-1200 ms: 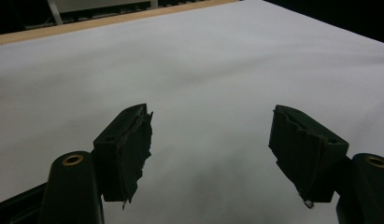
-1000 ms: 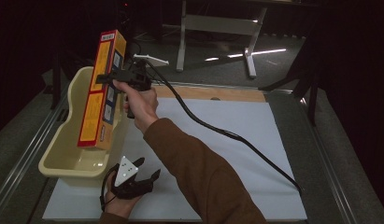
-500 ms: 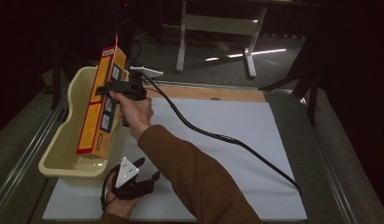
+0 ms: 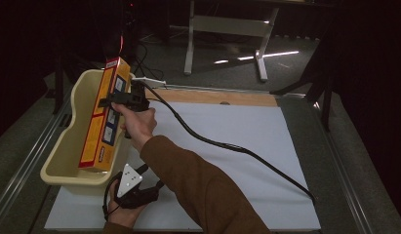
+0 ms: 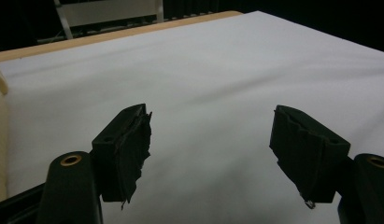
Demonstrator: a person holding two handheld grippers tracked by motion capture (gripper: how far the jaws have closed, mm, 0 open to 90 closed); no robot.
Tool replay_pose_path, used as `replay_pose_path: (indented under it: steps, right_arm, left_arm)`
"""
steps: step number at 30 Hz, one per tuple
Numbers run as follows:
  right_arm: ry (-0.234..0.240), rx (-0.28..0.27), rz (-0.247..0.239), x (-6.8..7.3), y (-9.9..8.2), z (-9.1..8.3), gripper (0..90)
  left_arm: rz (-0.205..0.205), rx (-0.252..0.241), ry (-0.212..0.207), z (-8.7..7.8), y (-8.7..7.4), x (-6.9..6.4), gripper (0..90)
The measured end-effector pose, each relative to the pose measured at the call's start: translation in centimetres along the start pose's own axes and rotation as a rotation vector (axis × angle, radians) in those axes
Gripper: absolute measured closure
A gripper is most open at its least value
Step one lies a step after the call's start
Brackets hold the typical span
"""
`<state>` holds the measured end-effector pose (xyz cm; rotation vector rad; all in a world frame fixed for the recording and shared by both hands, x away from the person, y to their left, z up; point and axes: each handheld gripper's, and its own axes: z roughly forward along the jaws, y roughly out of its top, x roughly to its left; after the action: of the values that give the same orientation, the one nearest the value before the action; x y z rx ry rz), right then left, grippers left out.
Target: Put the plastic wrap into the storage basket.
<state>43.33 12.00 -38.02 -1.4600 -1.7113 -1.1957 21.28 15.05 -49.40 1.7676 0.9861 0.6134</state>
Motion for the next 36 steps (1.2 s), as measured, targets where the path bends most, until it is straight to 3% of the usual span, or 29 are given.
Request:
replay_pose_path:
  steps: [8, 11, 21, 24, 36]
  right_arm:
    - [-0.015, -0.051, 0.025, -0.2, -0.1, 0.4, 38.7]
    - [-0.028, -0.053, 0.01, -0.3, -0.3, 0.6, 38.7]
    - [-0.046, -0.039, 0.0, -0.2, -1.1, 0.9, 38.6]
    - [-0.059, -0.01, 0.036, -0.4, -1.6, 1.3, 38.5]
    - [-0.11, 0.016, 0.06, -1.5, -1.6, 2.3, 38.2]
  left_arm:
    - [0.01, -0.001, 0.001, -0.1, 0.0, -0.1, 28.4]
    - [0.005, -0.003, 0.004, -0.2, 0.0, 0.0, 28.4]
    - [0.009, -0.003, 0.008, -0.1, 0.0, -0.1, 28.4]
    - [0.004, -0.003, 0.01, -0.1, 0.0, 0.0, 28.4]
    - [0.0, -0.01, 0.014, -0.3, 0.0, 0.1, 28.4]
